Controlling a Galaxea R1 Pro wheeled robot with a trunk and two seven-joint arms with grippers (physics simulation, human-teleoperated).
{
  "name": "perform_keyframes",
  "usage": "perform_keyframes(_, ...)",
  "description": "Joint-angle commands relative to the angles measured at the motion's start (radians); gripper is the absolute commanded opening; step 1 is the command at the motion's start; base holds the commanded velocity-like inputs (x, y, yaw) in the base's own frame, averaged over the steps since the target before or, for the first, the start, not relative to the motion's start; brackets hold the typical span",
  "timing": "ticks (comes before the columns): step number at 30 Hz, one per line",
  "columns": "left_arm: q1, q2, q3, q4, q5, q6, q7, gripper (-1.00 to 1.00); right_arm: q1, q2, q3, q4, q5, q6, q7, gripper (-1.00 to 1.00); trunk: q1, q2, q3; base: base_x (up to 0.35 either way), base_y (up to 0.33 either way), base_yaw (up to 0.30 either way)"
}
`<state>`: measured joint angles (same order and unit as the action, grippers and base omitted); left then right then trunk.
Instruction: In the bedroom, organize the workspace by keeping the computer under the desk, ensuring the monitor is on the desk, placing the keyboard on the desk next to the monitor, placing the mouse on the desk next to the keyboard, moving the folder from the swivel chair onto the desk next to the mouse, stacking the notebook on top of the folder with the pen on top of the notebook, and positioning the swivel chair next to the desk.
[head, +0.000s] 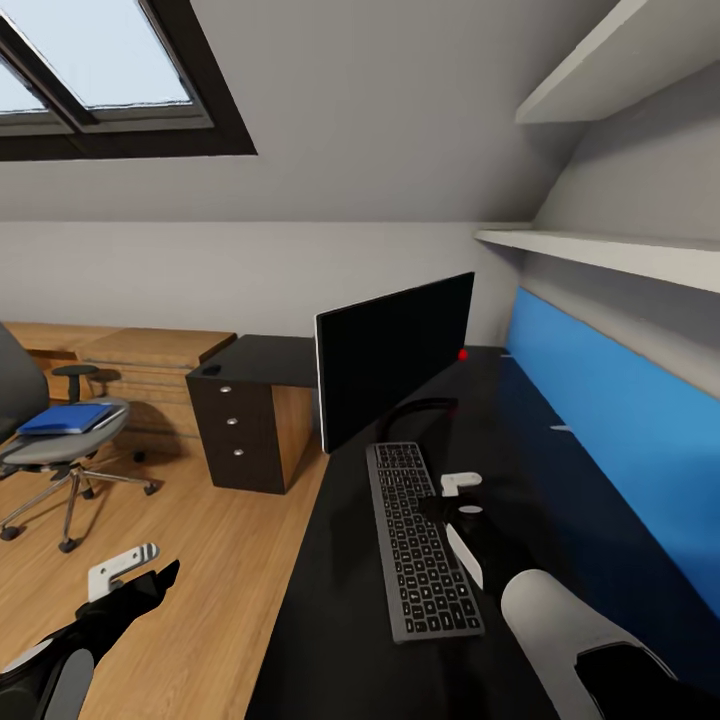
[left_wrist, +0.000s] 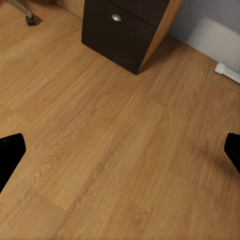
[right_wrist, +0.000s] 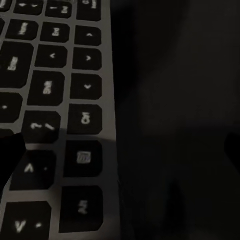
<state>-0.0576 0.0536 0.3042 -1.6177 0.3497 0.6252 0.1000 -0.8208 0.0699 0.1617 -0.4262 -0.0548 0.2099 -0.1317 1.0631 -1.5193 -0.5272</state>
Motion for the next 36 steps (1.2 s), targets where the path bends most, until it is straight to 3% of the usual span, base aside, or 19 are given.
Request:
perform_keyframes(1,-0.001,0.0,-0.001,-0.001,0.011,0.004,0.009,1.0,0.0,-0.001,0.009,0.055,-0.01,0.006,-0.006,1.0,0.004,-0.008,-0.004,0.0,0.0,0.0)
perform_keyframes(10,-0.001,0.0,0.001,-0.001,0.01,0.004,0.01,1.0,0.0,-0.001,0.009,0.055,-0.01,0.006,-0.006,1.0,0.004,-0.008,-0.004,0.0,0.0,0.0)
perform_keyframes(18,-0.001,-0.002,0.034,-0.001,0.011,0.003,0.008,1.0,0.0,-0.001,0.009,0.055,-0.01,0.009,-0.006,1.0,0.004,-0.008,-0.004,-0.083,0.0,0.0)
perform_keyframes(36,-0.001,-0.003,0.036,-0.001,0.011,0.002,0.006,1.0,0.0,-0.002,0.008,0.055,-0.01,0.01,-0.007,1.0,0.004,-0.008,-0.004,-0.087,0.0,0.0)
